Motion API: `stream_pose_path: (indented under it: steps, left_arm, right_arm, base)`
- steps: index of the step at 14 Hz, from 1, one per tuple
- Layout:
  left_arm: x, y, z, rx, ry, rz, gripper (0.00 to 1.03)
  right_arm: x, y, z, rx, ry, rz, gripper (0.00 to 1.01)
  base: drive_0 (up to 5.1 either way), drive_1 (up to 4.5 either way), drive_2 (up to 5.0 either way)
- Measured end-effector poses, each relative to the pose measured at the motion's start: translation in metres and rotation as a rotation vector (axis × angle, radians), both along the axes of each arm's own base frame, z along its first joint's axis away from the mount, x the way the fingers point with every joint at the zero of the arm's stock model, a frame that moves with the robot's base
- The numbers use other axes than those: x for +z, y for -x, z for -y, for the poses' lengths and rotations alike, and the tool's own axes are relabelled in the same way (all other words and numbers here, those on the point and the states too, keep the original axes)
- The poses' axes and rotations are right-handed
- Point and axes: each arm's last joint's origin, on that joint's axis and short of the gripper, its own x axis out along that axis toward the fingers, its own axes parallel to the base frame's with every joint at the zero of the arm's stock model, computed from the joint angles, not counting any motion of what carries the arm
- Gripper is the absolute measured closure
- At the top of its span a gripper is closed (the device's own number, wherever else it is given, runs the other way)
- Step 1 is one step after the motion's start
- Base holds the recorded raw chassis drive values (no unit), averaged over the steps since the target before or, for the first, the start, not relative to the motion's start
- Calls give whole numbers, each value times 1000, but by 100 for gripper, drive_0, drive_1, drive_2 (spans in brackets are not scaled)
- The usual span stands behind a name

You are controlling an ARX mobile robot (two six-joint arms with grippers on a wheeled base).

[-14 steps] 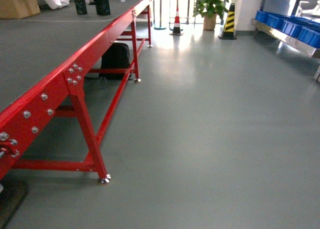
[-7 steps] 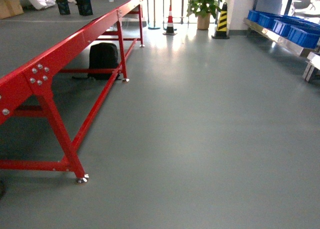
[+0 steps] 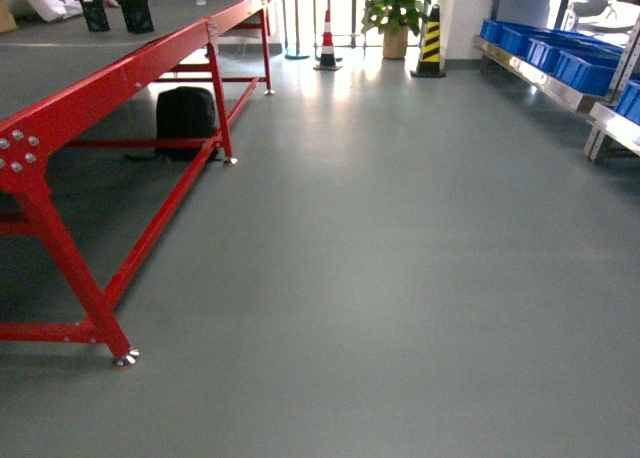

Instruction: Sort blue parts and orange caps into right shelf containers

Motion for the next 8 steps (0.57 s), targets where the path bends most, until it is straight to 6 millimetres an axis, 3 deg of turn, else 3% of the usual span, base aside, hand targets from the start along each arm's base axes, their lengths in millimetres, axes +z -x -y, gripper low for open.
stream_pose_path:
  steps: [1, 3, 8]
  left_arm:
    - [0, 0, 1, -11, 1, 1, 58]
    - [0, 0, 0, -4, 0, 0, 58]
    - [0, 0, 0, -2, 0, -2, 58]
  right_arm:
    - [0, 0, 1, -10, 3, -2, 59]
    - [0, 0, 0, 0, 0, -1, 59]
    - [0, 0, 0, 0, 0, -1, 59]
  base:
    - [330, -161, -161]
    - [29, 193, -135]
    - [2, 428, -424]
